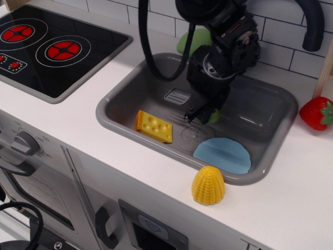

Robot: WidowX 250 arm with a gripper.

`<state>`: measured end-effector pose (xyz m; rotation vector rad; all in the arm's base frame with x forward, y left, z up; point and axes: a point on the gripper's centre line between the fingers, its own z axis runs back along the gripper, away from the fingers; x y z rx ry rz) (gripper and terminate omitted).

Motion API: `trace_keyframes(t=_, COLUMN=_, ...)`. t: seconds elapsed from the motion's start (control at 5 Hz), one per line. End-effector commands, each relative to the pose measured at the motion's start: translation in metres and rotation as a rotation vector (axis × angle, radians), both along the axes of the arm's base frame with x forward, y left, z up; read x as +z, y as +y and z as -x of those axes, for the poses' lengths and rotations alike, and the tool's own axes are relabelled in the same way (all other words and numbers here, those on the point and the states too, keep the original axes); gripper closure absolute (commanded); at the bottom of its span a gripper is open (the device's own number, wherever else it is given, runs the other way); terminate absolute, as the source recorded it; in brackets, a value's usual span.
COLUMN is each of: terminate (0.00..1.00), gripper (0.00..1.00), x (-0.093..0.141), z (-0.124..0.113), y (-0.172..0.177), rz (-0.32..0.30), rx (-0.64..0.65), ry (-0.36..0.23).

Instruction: Take spatula off plate sink

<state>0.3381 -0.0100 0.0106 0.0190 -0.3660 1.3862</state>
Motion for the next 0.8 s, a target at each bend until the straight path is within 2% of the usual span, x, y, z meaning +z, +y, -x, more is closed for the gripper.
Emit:
trace_keyframes(t=0.0, terminate=0.00, gripper=1.00, x=0.0030, z=-0.0158, y=0.0187, rz=-0.009, rx=0.012, ry=-0.041)
trace_keyframes(t=0.4, terminate=0.00, gripper=1.00, x=0.0001, z=-0.0211, y=0.0235, rz=-0.005, rx=0.046, ry=-0.035)
trace_keyframes(t=0.6, terminate=0.00, gripper=0.00, x=0.0022, z=-0.0213, y=0.0226, rz=-0.006, rx=0.037, ry=-0.025)
